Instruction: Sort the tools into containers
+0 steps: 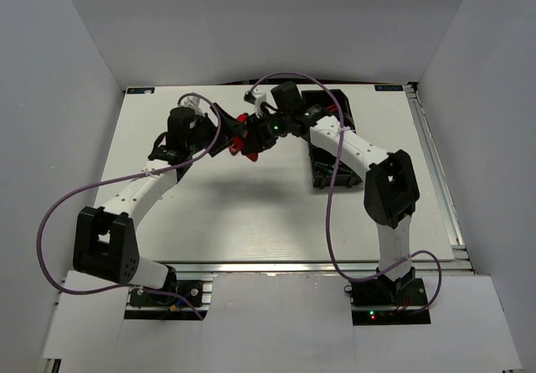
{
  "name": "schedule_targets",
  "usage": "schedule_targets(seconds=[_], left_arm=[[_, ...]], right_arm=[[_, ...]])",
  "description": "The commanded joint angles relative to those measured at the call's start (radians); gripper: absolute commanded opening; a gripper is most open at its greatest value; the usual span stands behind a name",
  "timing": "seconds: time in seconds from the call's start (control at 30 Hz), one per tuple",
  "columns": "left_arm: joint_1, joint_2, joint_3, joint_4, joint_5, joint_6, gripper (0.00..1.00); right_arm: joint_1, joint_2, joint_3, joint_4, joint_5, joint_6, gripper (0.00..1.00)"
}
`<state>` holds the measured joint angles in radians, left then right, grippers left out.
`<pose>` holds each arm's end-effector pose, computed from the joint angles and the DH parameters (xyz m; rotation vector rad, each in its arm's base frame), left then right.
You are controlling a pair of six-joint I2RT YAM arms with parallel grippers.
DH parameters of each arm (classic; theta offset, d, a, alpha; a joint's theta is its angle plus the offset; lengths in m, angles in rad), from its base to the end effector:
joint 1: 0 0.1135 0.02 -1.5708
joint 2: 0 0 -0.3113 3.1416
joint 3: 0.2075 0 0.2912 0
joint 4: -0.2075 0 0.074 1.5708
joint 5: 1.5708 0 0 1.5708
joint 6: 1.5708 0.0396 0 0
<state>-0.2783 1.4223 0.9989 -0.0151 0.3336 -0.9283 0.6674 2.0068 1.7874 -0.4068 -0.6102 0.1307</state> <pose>0.3419 -0.1112 0.3117 -0.4684 2.1104 -1.0731 0.4014 0.3452 0.3298 -0.9495 2.0821 1.1041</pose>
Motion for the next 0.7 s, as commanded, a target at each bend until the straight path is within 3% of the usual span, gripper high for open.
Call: schedule_targets(seconds=[0.0,0.17,0.27,0.4,0.5,0.67], left_arm=[[-0.004,-0.075,0.066,0.02,-0.019,0.098,0.98],[-0.002,-0.154,0.092,-0.034,-0.08,0.186,0.98],[0.001,-0.213,0.054,-0.054,-0.143,0.21,0.98],[0.005,-0.281,-0.022,-0.054,-0.156,0.206,0.98],[0.007,-0.312,-0.069,-0.068,-0.15,0.186,0.98],[0.007,-0.345,-0.111,-0.104,-0.159,0.177,0.98]], right_arm=[[-0.043,-0.072,-0.026,0.026,-0.036,-0.158,0.0],[-0.15,-0.089,-0.025,-0.033,-0.022,-0.478,0.0],[-0.285,-0.068,0.036,-0.073,-0.026,-0.778,0.0],[-0.377,0.003,0.099,-0.05,0.097,-0.99,0.0],[-0.422,0.061,0.119,0.014,0.162,-1.081,0.0],[-0.462,0.174,0.188,0.115,0.216,-1.096,0.0]])
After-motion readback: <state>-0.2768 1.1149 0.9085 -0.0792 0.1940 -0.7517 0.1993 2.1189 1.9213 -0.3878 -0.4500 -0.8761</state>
